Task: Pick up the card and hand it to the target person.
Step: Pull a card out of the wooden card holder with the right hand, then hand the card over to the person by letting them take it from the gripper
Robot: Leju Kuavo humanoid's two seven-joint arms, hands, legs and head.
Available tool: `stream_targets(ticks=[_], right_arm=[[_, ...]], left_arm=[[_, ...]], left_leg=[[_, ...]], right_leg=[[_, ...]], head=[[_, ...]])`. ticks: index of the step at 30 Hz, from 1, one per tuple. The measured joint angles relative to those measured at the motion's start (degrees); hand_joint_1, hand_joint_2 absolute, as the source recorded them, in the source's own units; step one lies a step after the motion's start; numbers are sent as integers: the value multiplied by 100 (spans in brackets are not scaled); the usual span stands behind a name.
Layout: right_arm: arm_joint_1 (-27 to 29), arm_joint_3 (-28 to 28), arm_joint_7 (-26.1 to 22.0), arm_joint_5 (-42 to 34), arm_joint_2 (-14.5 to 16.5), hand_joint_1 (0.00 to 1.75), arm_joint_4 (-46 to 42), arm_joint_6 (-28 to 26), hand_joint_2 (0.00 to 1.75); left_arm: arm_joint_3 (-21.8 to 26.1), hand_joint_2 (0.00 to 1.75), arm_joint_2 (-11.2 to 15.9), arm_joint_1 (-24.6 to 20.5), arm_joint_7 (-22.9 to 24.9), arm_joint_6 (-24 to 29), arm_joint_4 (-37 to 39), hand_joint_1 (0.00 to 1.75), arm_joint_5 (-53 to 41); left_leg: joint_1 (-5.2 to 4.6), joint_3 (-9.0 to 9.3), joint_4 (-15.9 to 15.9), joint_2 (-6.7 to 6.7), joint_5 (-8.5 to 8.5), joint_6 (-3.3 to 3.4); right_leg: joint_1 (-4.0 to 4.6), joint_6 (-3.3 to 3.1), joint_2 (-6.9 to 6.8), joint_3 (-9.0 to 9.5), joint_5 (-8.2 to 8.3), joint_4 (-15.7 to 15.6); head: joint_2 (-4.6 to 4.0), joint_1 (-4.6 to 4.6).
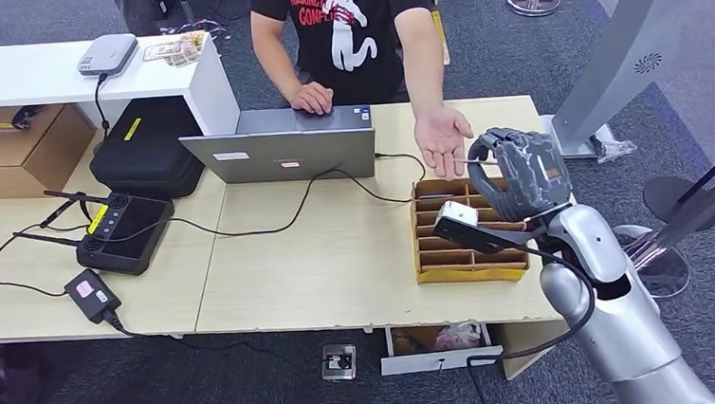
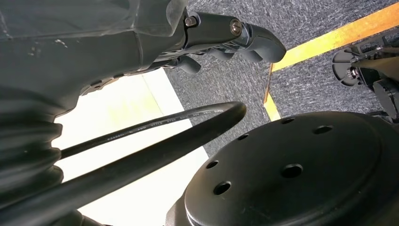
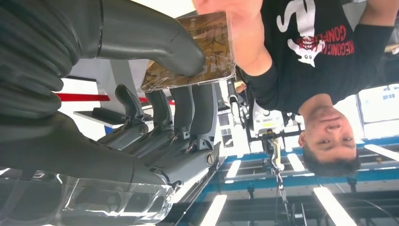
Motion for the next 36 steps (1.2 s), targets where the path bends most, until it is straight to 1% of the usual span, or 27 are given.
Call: stream_targets(ticks=[5, 13, 14, 16, 18, 21, 22, 30, 36], right_arm=[[-403, 64, -14, -69, 138, 144, 421, 72, 175], [-1023, 168, -232, -378, 457, 158, 1334, 105, 175], [-1091, 184, -254, -401, 496, 147, 1449, 90, 175], [-1196, 198, -279, -431, 582, 98, 1671, 49, 175], [-1295, 212, -286, -439, 680, 56, 1910, -7, 175], [-1425, 236, -286, -435, 793, 8, 2213, -56, 175], [-1460, 241, -287, -434, 824, 0, 2293, -65, 175], [-1721, 282, -234, -354, 1022, 0, 2911, -142, 175], [-1786, 282, -221, -277, 1057, 0, 3104, -165, 175]], left_arm=[[0, 175, 3, -11, 20, -2, 0, 0, -6], [1, 175, 1, -9, 24, -13, 0, 0, 127], [1, 175, 1, -8, 24, -15, 0, 0, 138], [0, 175, 1, -6, 29, -15, 0, 0, 154], [0, 175, 1, -5, 52, -15, 0, 0, 177], [0, 175, 0, -6, 74, -15, 0, 0, 202], [0, 175, -1, -6, 75, -15, 0, 0, 204], [1, 175, -1, -6, 83, -15, 0, 0, 191], [1, 175, 2, -10, 86, -11, 0, 0, 134]], left_leg=[[1, -1, 0, -5, 4, -5], [1, 0, 0, -3, 5, -6], [1, 0, 0, -3, 5, -6], [2, 0, 0, -4, 5, -7], [2, 0, 0, -4, 6, -8], [2, 0, 0, -4, 7, -10], [2, 0, 0, -4, 7, -10], [2, 0, 0, -4, 7, -10], [2, 0, 0, -4, 7, -10]], right_leg=[[1, -1, -6, 0, 1, 1], [1, -1, -3, 0, 1, 3], [1, -1, -3, 0, 1, 3], [1, -2, -4, 0, 1, 4], [1, -2, -4, 0, 1, 5], [1, -2, -3, 0, 1, 5], [1, -2, -3, 0, 1, 5], [1, -2, -3, 0, 1, 5], [1, -2, -4, 0, 1, 5]], head=[[0, 0], [0, 0], [0, 0], [0, 0], [0, 0], [0, 0], [0, 0], [0, 0], [0, 0]])
